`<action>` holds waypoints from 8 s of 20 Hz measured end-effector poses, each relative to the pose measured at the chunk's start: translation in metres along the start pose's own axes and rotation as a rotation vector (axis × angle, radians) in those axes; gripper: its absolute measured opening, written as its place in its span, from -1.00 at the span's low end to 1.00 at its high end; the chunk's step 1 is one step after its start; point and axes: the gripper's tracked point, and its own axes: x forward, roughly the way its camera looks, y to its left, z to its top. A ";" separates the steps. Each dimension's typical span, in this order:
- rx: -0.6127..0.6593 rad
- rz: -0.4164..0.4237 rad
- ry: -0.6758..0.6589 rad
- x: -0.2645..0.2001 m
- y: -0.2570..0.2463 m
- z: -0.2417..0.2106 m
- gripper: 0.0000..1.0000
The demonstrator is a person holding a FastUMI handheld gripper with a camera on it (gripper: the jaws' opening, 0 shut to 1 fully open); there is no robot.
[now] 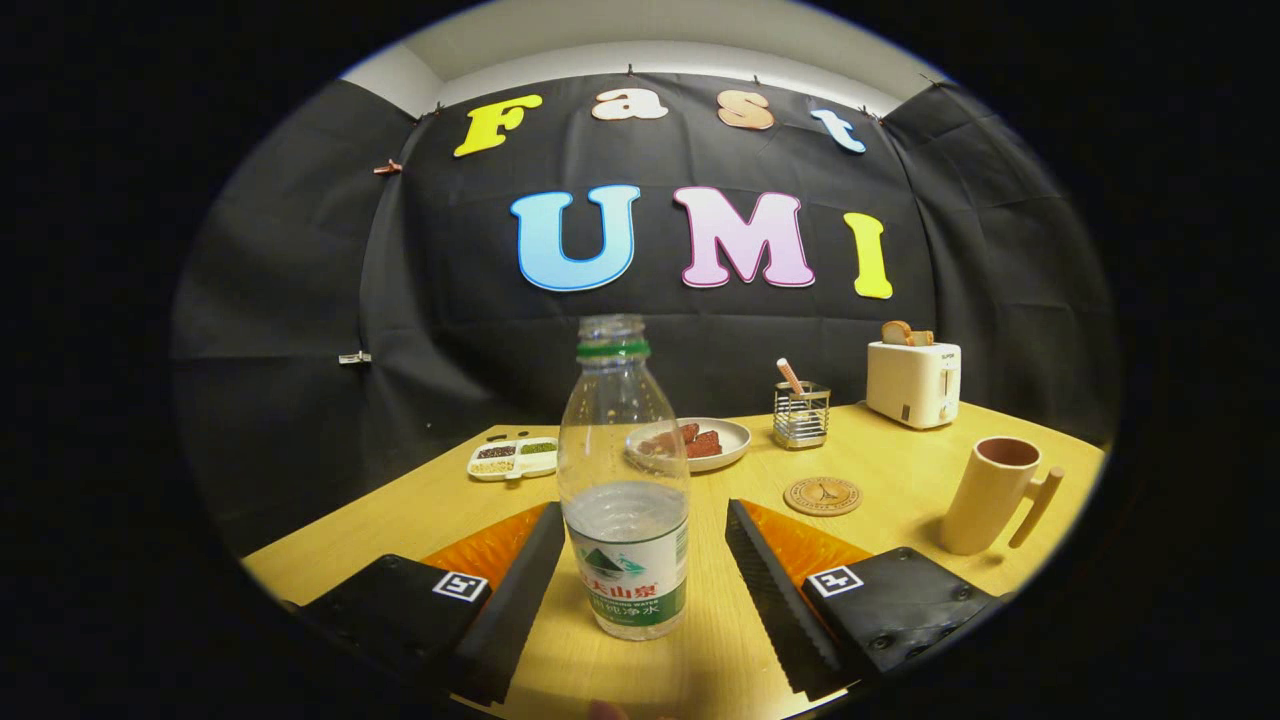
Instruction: Take the bottle from table, then pour the juice into the cup, finally place the bottle on the coaster
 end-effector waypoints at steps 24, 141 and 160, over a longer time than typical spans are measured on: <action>0.064 -0.105 0.054 0.003 -0.041 0.051 0.51; 1.981 -0.208 -0.146 0.029 -0.180 0.090 0.51; 2.185 -0.186 -0.260 0.037 -0.195 0.125 0.51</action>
